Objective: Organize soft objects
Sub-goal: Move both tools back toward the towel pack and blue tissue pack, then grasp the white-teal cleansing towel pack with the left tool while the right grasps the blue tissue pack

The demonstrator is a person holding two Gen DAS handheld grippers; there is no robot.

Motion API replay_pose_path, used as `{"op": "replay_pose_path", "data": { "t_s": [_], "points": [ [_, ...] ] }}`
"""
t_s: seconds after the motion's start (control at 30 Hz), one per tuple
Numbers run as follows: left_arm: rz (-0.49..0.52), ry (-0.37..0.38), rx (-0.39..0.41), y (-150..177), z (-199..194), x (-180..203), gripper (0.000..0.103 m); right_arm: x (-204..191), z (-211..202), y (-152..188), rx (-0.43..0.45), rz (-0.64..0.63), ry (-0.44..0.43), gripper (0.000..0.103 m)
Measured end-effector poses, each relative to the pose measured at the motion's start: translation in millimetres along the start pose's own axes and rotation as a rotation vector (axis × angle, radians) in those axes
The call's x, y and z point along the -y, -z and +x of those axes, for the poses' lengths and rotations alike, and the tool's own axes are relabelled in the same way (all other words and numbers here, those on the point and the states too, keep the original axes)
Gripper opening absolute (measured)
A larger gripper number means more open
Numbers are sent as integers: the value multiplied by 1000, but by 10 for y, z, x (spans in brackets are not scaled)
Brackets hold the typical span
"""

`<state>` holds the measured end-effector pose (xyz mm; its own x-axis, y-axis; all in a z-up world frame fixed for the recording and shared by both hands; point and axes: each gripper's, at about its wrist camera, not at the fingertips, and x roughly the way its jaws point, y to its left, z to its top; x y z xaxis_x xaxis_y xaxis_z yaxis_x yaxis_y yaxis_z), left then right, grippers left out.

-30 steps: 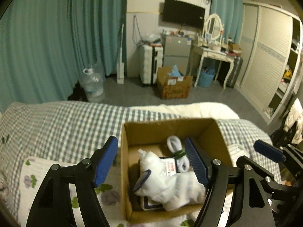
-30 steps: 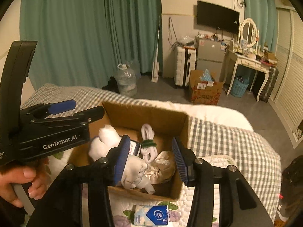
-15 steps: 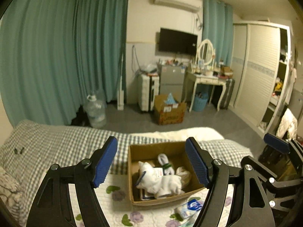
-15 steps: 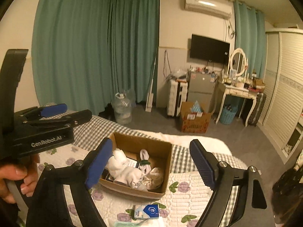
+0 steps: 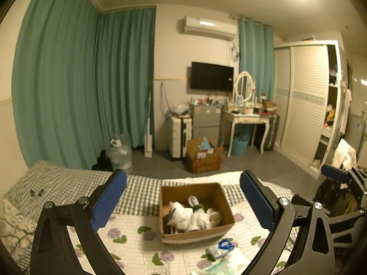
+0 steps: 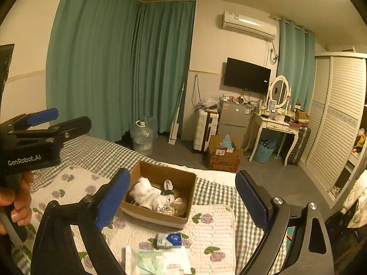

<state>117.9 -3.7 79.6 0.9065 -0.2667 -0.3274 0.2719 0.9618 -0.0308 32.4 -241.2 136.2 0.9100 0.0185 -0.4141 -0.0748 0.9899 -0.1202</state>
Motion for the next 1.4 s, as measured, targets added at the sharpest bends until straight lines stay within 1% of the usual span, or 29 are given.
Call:
{"op": "replay_pose_path", "data": {
  "t_s": [0.17,0.3,0.5,0.63,0.8,0.87,1.0,1.1,1.17,1.33,1.4],
  "points": [
    [14,-4,9,92,-192,52,100,5,-291,36,11,-12,21,94],
    [19,1,0,183,-249,81,100,11,-480,122,7,-27,42,94],
    [22,3,-29,346,-208,118,100,50,-572,196,-6,-18,58,95],
    [22,16,-66,497,-132,148,100,76,-518,265,-23,-7,58,95],
    [10,23,-139,719,64,183,100,120,-322,408,-74,10,44,95],
    [14,44,-176,863,177,222,100,133,-206,486,-99,14,42,95],
    [63,53,-251,1163,409,347,100,172,39,677,-152,-3,73,95],
    [82,67,-305,1370,571,441,100,215,283,822,-202,10,55,95],
    [94,74,-340,1501,688,486,93,250,442,924,-231,18,53,95],
    [130,101,-442,1843,982,637,87,368,794,1181,-302,40,54,95],
    [146,118,-474,1941,1080,672,87,431,901,1266,-326,52,55,95]
  ]
}}
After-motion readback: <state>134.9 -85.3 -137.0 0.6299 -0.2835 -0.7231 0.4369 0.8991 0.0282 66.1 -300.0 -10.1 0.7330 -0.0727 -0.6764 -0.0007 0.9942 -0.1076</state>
